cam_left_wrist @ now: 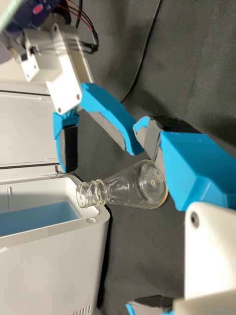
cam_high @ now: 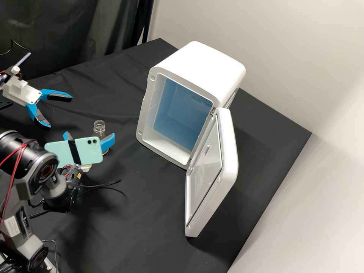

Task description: Place the flask in the incubator

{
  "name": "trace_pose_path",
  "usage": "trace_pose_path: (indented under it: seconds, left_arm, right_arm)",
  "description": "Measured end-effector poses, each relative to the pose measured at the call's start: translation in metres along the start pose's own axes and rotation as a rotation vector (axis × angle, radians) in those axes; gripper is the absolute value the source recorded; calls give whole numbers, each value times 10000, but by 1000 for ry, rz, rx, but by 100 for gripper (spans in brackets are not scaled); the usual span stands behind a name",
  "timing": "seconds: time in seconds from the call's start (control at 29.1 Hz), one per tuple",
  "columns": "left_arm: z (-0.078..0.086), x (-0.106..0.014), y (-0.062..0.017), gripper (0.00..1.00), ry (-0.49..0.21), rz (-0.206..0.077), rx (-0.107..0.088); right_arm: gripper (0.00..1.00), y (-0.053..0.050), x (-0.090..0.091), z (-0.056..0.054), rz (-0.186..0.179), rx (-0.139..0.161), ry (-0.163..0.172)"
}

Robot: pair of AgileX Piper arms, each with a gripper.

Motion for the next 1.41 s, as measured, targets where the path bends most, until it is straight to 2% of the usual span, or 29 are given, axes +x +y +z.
trace_pose_path:
  seconds: [0.21, 0.38, 0.48, 0.79, 1.03, 1.41]
  left_arm:
    - [5, 0, -1, 100, -4, -1, 1]
    - [6, 0, -1, 100, -4, -1, 1]
    - [6, 0, -1, 100, -4, -1, 1]
    - [6, 0, -1, 100, -4, -1, 1]
    - [5, 2, -3, 100, -4, -2, 5]
    - [1, 3, -11, 100, -2, -11, 5]
  right_arm:
    - [100, -35, 58, 167, -1, 43, -87]
    - [100, -8, 77, 239, 10, 50, -117]
    - [100, 23, 89, 260, 23, 49, -122]
    - [100, 104, 142, 249, 51, 34, -109]
    - [100, 94, 163, 231, 35, 28, -100]
    - [100, 42, 117, 229, 13, 34, -105]
